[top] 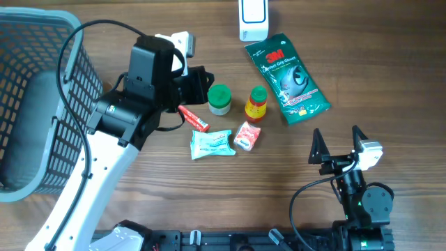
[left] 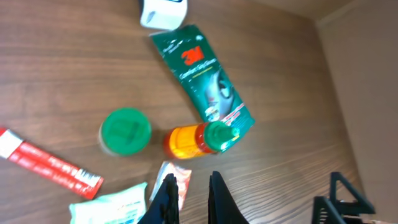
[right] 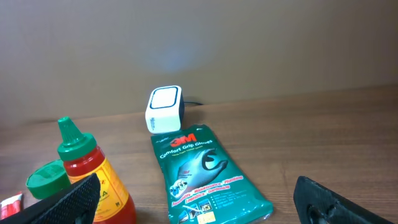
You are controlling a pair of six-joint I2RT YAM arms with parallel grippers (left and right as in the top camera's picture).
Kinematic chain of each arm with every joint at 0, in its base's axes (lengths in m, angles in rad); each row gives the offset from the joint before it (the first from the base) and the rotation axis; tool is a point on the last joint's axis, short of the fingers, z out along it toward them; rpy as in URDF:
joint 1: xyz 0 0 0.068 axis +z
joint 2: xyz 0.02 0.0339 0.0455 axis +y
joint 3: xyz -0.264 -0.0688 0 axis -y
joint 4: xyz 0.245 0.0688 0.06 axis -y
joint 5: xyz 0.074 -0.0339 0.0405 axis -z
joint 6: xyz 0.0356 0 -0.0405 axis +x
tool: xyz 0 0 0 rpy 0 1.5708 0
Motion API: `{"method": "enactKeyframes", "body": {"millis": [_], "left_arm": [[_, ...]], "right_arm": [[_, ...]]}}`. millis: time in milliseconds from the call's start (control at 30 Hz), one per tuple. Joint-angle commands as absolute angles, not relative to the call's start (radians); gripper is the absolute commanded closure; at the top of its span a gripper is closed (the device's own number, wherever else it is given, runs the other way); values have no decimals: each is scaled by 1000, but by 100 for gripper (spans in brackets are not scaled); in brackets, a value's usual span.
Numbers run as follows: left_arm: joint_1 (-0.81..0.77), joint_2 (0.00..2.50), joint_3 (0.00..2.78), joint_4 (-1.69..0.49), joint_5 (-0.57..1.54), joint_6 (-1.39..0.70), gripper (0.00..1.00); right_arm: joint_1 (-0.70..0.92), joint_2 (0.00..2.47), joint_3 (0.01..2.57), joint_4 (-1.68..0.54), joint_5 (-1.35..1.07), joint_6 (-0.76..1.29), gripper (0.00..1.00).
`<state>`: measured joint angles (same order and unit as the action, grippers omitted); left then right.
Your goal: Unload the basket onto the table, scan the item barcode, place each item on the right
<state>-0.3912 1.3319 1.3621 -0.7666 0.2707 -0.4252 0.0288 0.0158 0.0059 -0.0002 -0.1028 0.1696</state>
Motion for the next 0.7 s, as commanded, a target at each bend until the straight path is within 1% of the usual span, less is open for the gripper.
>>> {"method": "enactKeyframes", "body": {"millis": [0, 233, 333, 433, 667], "left_arm": [[-396, 1335, 1353, -802, 202, -426, 96], [-396, 1335, 1353, -822, 188, -422, 96], [-395, 1333, 1353, -762, 188, -419, 96], [-395, 1306, 1354, -626, 189, -368, 96], [-395, 1216, 1354, -213, 188, -309, 96]], "right_arm": [[35, 14, 5, 4, -89, 157, 0], [35, 14, 5, 4, -89, 157, 0], [35, 14, 6, 4, -89, 157, 0], [35, 14, 6, 4, -89, 157, 0], [35, 14, 5, 4, -89, 157, 0]]}}
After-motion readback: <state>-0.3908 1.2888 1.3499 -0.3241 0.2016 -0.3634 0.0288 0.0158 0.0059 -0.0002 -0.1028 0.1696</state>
